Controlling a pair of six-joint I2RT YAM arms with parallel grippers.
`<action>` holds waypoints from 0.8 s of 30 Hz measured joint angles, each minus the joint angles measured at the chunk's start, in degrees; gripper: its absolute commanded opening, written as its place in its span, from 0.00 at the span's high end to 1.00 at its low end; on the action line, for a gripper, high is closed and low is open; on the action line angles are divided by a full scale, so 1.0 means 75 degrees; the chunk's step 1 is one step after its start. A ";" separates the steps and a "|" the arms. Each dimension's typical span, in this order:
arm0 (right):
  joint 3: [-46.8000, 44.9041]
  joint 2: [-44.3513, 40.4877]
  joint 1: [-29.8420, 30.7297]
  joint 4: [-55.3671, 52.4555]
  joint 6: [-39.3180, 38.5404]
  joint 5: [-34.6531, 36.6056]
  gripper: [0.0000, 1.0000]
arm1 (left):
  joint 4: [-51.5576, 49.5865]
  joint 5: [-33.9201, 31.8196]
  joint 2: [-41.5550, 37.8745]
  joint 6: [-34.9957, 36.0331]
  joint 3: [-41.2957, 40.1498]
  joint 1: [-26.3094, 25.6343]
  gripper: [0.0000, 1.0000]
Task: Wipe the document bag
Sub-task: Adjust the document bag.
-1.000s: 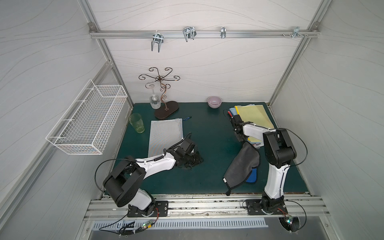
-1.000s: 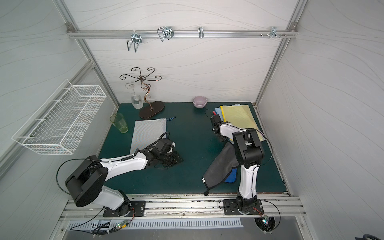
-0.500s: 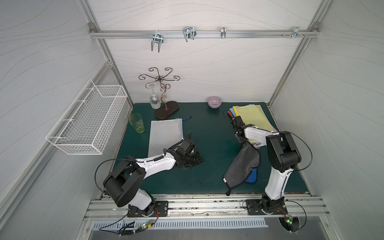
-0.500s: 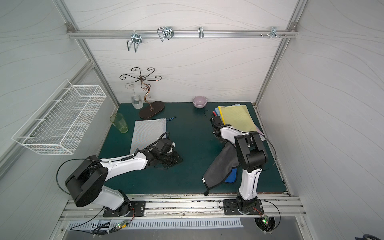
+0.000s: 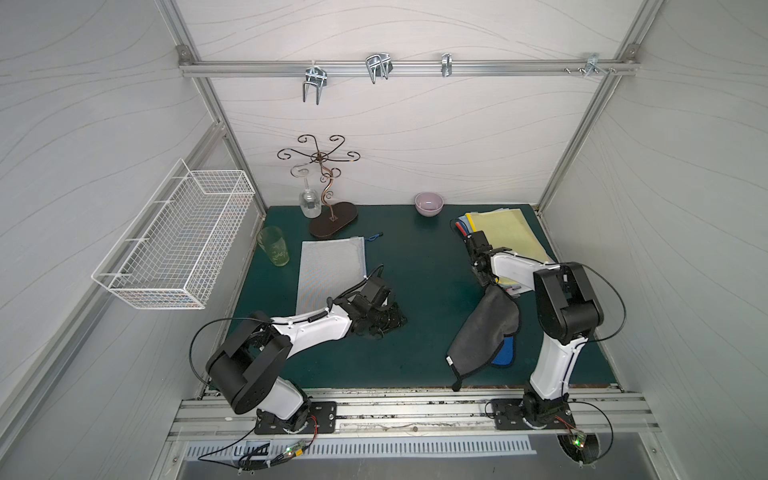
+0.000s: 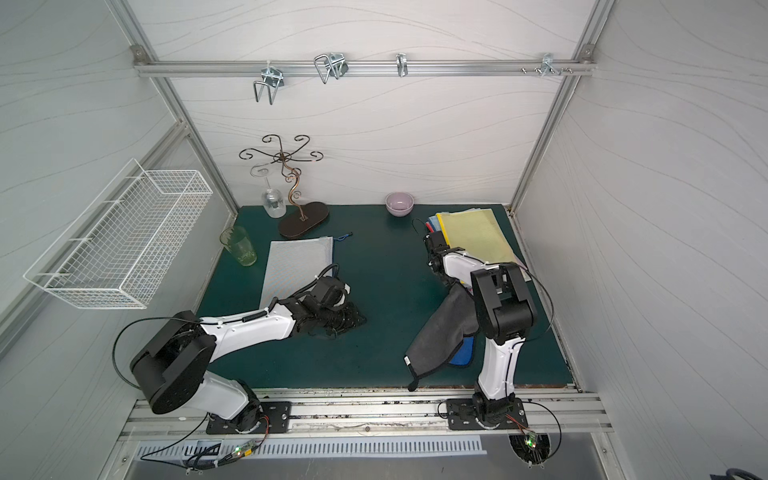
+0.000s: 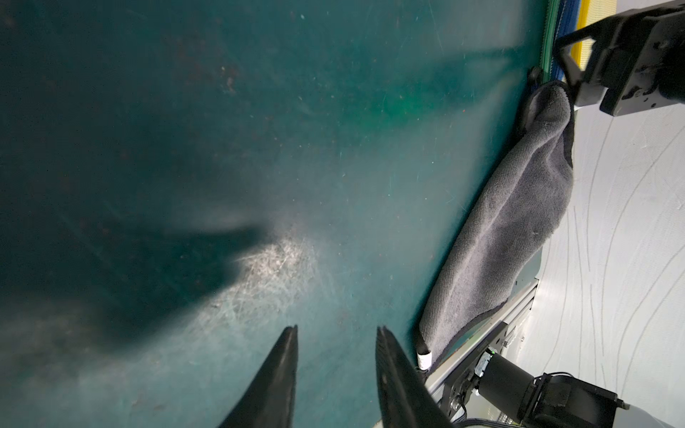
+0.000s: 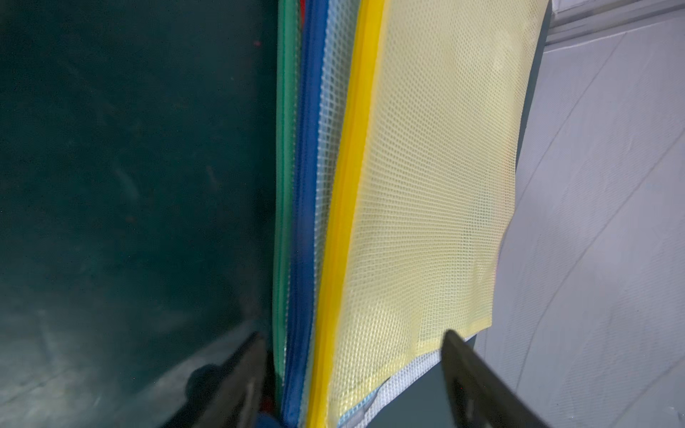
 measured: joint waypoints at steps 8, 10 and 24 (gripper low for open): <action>0.0912 -0.0571 -0.0090 -0.0973 0.1107 -0.0848 0.01 | -0.0254 -0.0160 -0.0300 0.0102 0.0006 0.0006 0.58; 0.1440 -0.0819 -0.0102 -0.1303 0.1469 -0.1198 0.01 | -0.0565 -0.0306 -0.0554 0.0224 0.0067 0.0012 0.50; 0.0539 -0.2506 0.0705 -0.2002 0.3794 -0.5179 0.01 | -0.3637 -0.2218 -0.0836 0.1402 0.1020 0.0976 0.29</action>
